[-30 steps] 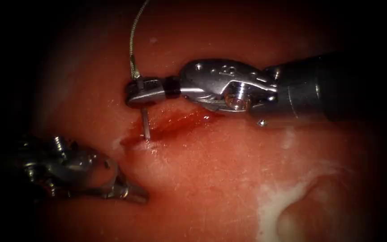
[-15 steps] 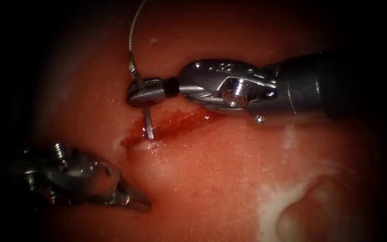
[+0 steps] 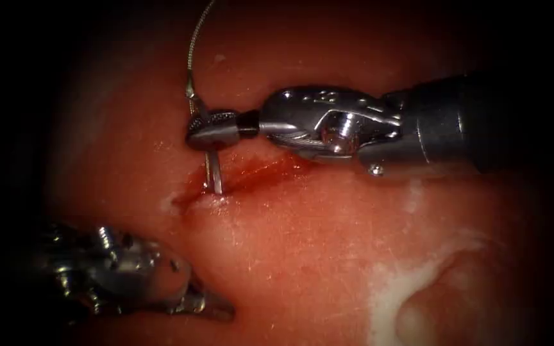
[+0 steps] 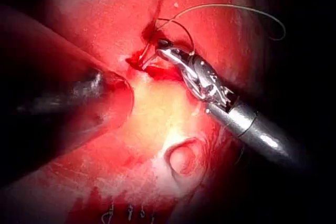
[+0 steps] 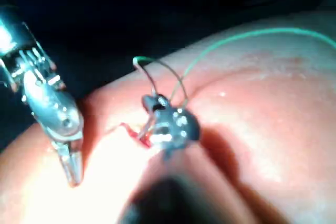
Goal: Wound Closure
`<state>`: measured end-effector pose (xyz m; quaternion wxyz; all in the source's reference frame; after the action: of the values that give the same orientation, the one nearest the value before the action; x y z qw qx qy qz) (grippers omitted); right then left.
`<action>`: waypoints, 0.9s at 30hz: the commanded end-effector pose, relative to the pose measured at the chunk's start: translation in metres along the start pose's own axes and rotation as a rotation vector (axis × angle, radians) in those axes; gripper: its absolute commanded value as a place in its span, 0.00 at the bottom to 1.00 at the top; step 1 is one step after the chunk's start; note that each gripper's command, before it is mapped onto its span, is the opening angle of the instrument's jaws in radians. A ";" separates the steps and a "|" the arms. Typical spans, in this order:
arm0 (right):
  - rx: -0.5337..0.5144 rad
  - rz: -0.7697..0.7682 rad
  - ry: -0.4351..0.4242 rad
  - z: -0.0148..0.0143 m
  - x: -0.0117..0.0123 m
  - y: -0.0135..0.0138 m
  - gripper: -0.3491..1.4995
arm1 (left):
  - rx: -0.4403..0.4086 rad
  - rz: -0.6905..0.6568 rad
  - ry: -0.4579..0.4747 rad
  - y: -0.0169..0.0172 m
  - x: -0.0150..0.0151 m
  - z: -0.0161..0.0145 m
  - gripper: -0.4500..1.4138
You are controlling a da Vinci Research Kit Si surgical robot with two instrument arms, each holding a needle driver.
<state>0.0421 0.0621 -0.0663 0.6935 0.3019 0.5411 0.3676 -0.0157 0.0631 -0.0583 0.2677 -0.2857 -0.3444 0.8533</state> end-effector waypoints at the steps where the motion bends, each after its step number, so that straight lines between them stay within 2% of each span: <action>1: 0.003 0.005 0.002 0.0009 -0.0001 -0.0001 0.00 | -0.002 0.005 -0.001 -0.0001 0.0000 0.0008 0.14; 9: -0.087 0.133 0.027 0.0012 -0.0003 -0.0007 0.00 | -0.004 0.006 -0.004 -0.0009 -0.0005 0.0006 0.14; 13: -0.081 0.158 0.009 0.0012 -0.0004 -0.0009 0.00 | -0.004 0.007 -0.004 -0.0009 -0.0005 0.0006 0.14; 20: -0.007 0.200 -0.051 0.0016 -0.0011 -0.0018 0.00 | -0.004 0.009 -0.005 -0.0017 -0.0010 0.0000 0.14; 23: 0.059 0.233 -0.093 0.0017 -0.0013 -0.0022 0.00 | -0.001 0.014 -0.004 -0.0021 -0.0014 -0.0003 0.14; 27: 0.082 0.247 -0.109 0.0018 -0.0015 -0.0024 0.00 | 0.001 0.011 -0.005 -0.0024 -0.0018 -0.0001 0.14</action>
<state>0.0432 0.0595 -0.0672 0.6597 0.4116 0.4751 0.4118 -0.0130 0.0639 -0.0567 0.2626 -0.2854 -0.3424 0.8558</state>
